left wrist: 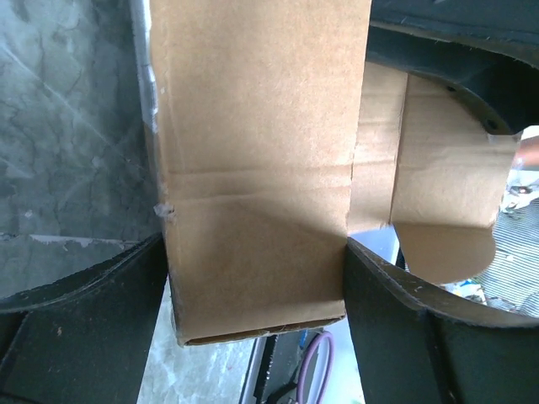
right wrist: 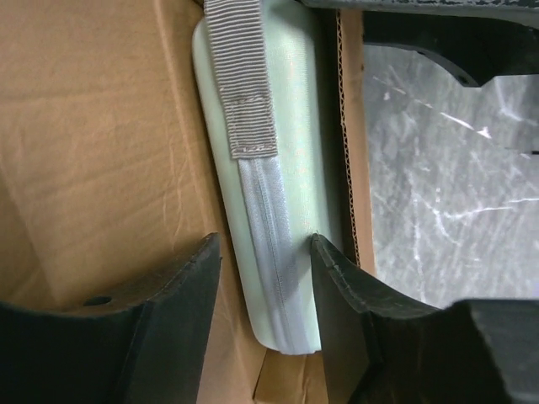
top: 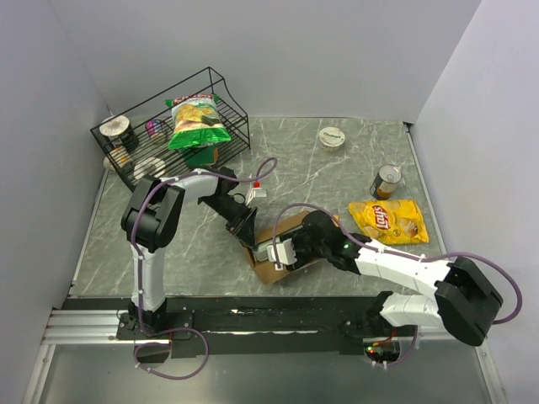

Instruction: Unpack the express box

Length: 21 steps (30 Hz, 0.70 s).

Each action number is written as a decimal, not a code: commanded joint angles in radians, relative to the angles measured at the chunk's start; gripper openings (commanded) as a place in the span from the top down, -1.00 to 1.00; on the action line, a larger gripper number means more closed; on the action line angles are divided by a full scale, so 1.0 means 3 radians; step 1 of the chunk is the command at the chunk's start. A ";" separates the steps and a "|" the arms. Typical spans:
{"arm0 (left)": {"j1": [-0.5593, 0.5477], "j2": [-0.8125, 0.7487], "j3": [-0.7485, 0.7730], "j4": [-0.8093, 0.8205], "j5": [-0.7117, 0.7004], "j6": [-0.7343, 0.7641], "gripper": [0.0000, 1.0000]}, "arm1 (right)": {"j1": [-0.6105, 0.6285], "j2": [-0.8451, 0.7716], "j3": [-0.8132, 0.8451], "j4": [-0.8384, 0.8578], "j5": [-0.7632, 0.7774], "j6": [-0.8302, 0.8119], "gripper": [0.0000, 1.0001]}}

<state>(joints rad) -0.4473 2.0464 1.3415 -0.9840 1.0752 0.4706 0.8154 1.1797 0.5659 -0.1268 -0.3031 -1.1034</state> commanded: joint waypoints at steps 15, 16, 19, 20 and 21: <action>0.0008 0.0087 0.0187 -0.0064 0.0129 0.0068 -0.64 | 0.0084 0.0389 0.0036 0.0628 0.0577 -0.0341 1.00; 0.0013 0.0066 0.0192 -0.0049 0.0103 0.0053 -0.64 | 0.0059 0.0282 0.0006 0.0536 0.0515 -0.0351 1.00; 0.0054 0.0041 0.0171 0.0028 0.0042 -0.0024 -0.65 | -0.0013 -0.0209 -0.0035 0.0097 0.0280 -0.0407 1.00; 0.0064 0.0041 0.0166 0.0038 0.0031 -0.0034 -0.65 | -0.0033 -0.0448 -0.0035 -0.0051 0.0208 -0.0428 1.00; 0.0069 0.0036 0.0166 0.0043 0.0016 -0.0045 -0.64 | -0.0054 -0.0562 -0.0035 -0.0184 0.0157 -0.0473 1.00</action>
<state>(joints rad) -0.4305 2.0789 1.3685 -1.0122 1.0702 0.4503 0.8261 1.1954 0.5529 -0.0219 -0.1535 -1.2110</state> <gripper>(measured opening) 0.827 0.042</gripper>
